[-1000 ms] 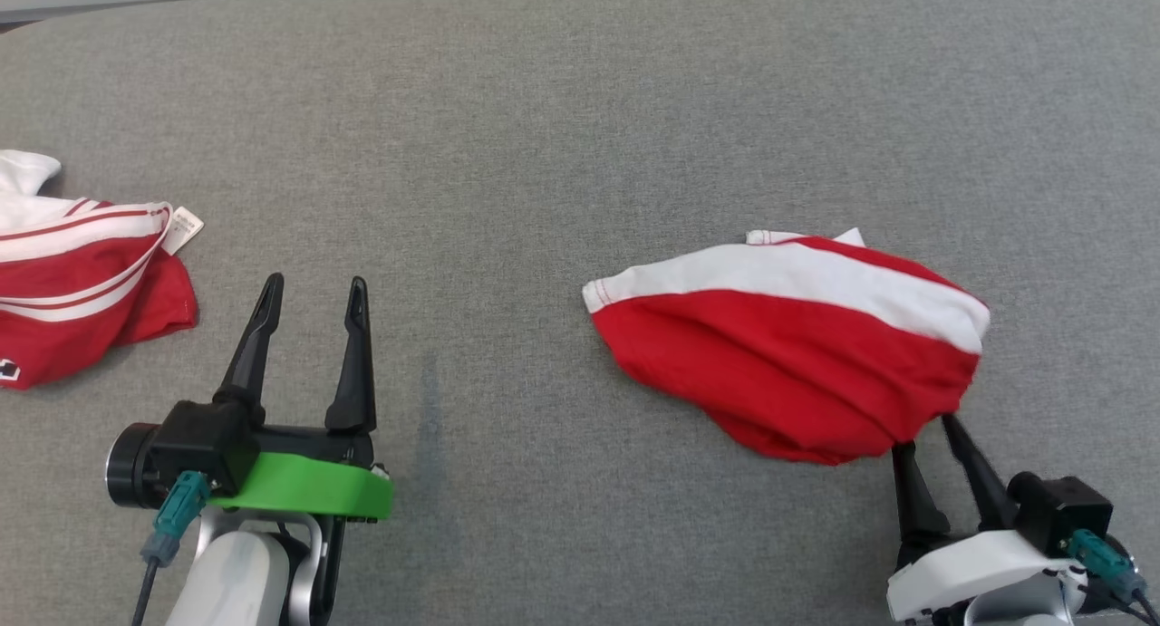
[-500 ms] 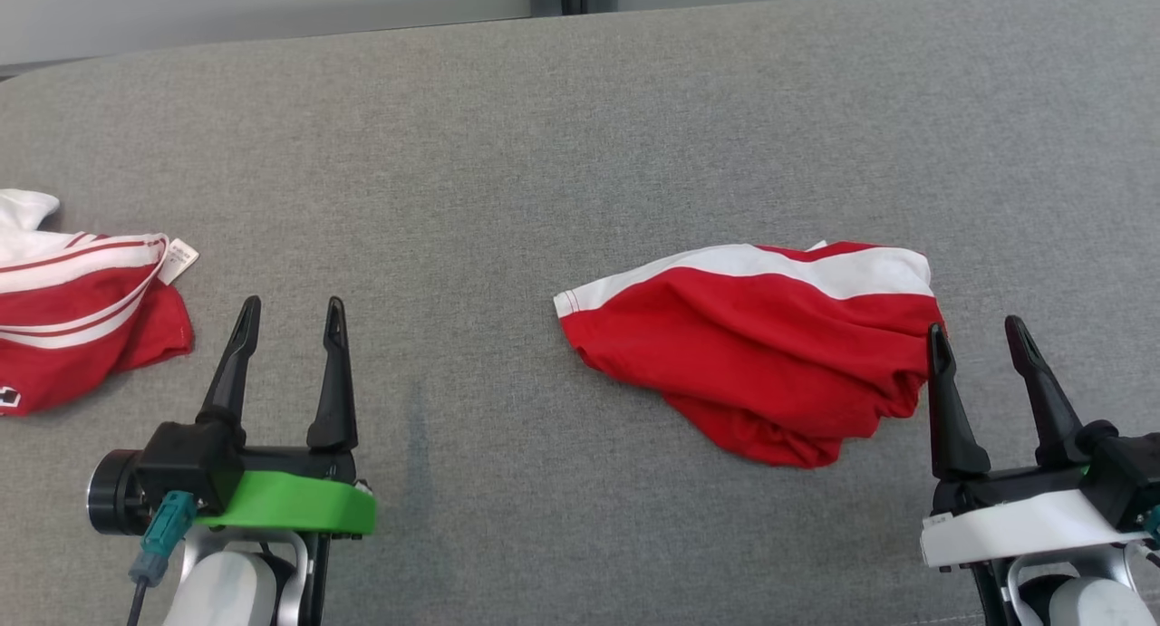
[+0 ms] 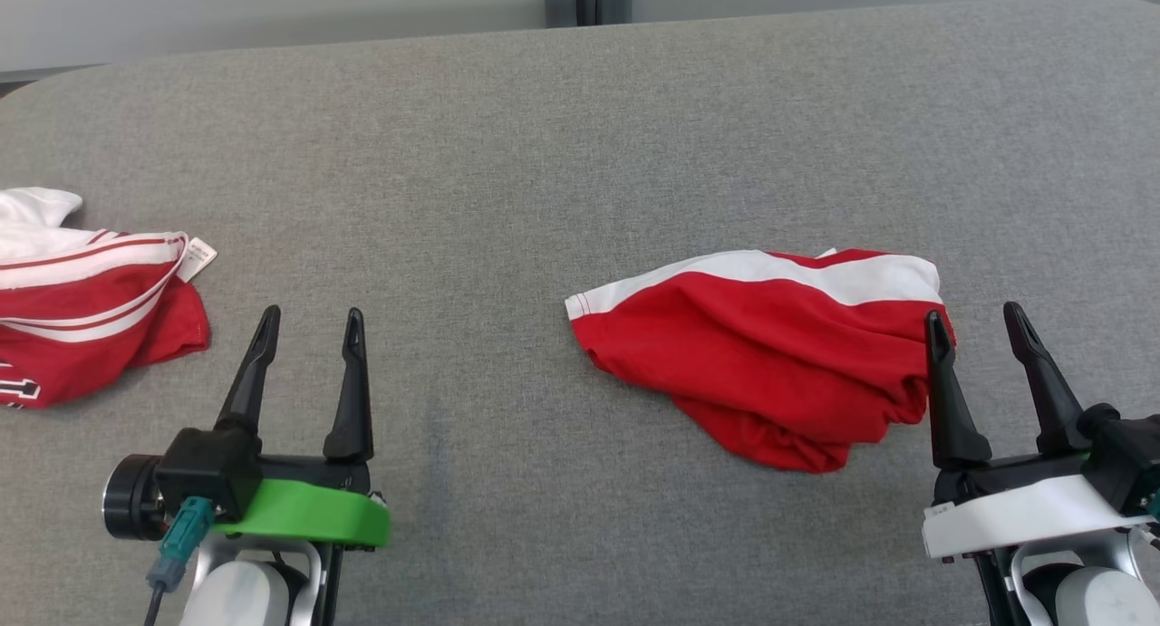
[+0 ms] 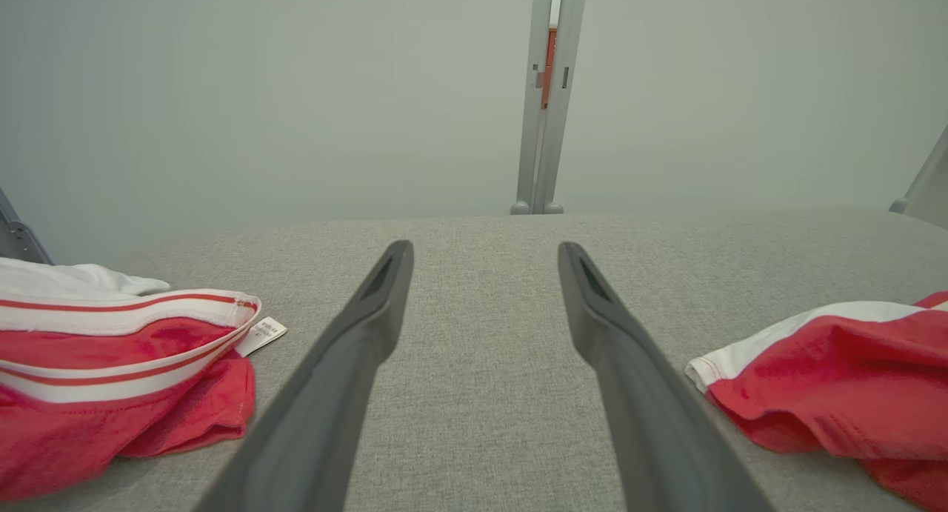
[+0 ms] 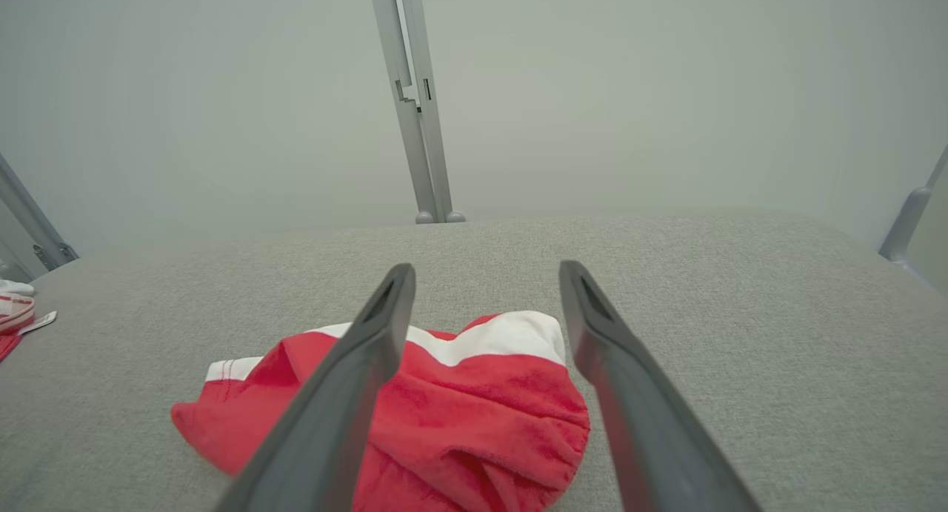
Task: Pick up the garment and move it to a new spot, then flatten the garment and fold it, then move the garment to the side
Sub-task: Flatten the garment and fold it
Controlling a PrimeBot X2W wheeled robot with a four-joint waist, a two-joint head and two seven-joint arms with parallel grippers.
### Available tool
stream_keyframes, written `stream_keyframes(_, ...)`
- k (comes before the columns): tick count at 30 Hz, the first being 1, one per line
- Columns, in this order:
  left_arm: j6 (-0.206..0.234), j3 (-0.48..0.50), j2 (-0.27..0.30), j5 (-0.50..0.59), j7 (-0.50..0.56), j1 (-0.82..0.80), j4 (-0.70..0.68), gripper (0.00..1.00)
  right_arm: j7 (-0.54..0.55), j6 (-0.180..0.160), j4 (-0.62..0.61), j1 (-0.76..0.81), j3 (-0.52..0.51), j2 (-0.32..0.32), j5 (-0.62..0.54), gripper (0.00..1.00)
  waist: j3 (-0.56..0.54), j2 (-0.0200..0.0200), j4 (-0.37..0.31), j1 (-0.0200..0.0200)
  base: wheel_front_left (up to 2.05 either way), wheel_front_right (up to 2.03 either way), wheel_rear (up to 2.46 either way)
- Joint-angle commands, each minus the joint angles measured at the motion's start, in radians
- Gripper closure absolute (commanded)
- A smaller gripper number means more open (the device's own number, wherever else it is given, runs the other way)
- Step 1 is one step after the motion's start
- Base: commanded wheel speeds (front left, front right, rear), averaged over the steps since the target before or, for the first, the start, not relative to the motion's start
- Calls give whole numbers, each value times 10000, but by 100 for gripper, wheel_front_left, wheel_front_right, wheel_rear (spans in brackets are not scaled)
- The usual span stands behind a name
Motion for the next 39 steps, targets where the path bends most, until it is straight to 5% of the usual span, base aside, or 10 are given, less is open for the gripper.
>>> stream_keyframes(1, -34, -60, 65, 82, 70, 31, -76, 0, 19, 3, -20, -137, 46, -16, 67, 0, 22, 0, -3, 0, 0, 0, 0)
stream_keyframes(7, -316, -762, -126, 266, 711, -687, -504, 0, 58, 1, -88, -494, 195, -107, 143, 0, 356, 0, 76, 0, 0, 0, 0)
stream_keyframes(13, -1133, -2063, -776, 382, 1948, -2275, -63, 0, 111, 1, -145, -1085, 419, -267, 167, 0, 1073, 0, 163, 0, 0, 0, 0)
stream_keyframes(24, -1836, -3040, -1446, -309, 4071, -4503, 3649, 0, 34, 3, 179, -1505, 617, -301, 268, 0, 1819, 0, -326, 0, 0, 0, 0)
stream_keyframes(25, -1866, -3086, -1445, -354, 4178, -4604, 3877, 9, 36, 3, 208, -1513, 556, -308, 285, 0, 1842, 0, -370, 0, 0, 0, 0)
stream_keyframes(26, -1925, -3148, -1407, -422, 4323, -4674, 4110, 52, 48, 3, 236, -1516, 515, -330, 321, 0, 1866, 0, -419, 0, 0, 0, 0)
stream_keyframes(28, -1989, -3211, -1346, -518, 4387, -4786, 4411, 100, 80, 1, 280, -1538, 374, -400, 398, 0, 1915, 0, -502, 0, 0, 0, 0)
stream_keyframes(39, -2025, -3228, -1149, -629, 3965, -5112, 5033, 100, 798, 3, 979, -2194, 185, -1711, 1122, 0, 2285, 0, -562, 0, 0, 0, 0)
